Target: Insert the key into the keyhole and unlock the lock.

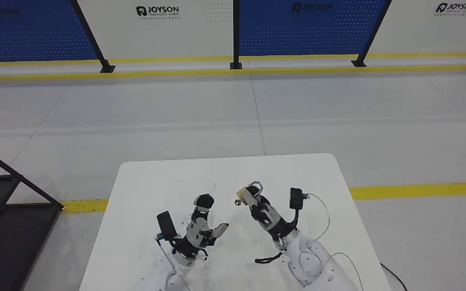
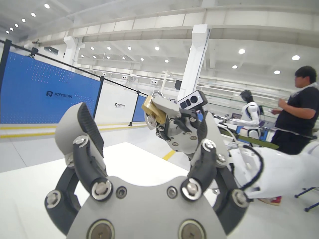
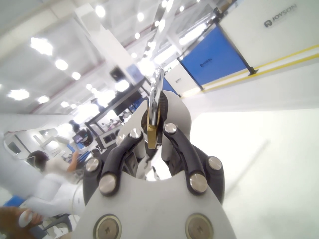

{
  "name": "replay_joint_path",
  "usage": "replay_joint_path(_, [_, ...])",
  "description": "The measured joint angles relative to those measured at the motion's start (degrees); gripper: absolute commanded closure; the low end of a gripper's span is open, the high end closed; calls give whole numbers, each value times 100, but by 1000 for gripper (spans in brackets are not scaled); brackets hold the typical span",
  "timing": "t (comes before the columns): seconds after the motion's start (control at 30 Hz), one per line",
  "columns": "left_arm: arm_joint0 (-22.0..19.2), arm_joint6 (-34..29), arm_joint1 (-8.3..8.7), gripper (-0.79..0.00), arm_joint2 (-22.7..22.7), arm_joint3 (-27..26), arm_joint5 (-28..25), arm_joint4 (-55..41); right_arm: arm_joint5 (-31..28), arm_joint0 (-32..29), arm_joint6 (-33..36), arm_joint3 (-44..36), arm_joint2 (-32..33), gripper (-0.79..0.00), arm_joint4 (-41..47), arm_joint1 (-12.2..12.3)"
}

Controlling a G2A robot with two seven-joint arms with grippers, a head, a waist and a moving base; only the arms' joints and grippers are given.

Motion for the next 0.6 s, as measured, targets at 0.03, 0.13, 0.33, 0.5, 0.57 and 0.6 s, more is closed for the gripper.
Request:
replay_joint_path(0.03, [166,-134,75,-785,-257,-113,-218,-116,166,98,139,106,-76,0,45,-19])
replay_joint_path(0.13, [643,-378,259,-785,-988,-424,-646,-350,588,387,499,454,-352,0,72,-90])
replay_joint_path(0.33, [1451,-805,483,-785,-2250,-747,-618,-340,1546,999,1072,1268,-1280,0,-274,-357])
replay_joint_path(0.5, [1615,-1001,528,-785,-2629,-565,-436,-323,2449,1438,1641,1701,-2021,0,-517,-626])
replay_joint_path(0.57, [1556,-1190,541,-785,-2672,-394,-473,-290,2773,1583,1723,1806,-2261,0,-565,-741])
replay_joint_path(0.6, [1514,-1238,542,-785,-2680,-324,-470,-295,2901,1647,1755,1851,-2345,0,-572,-789])
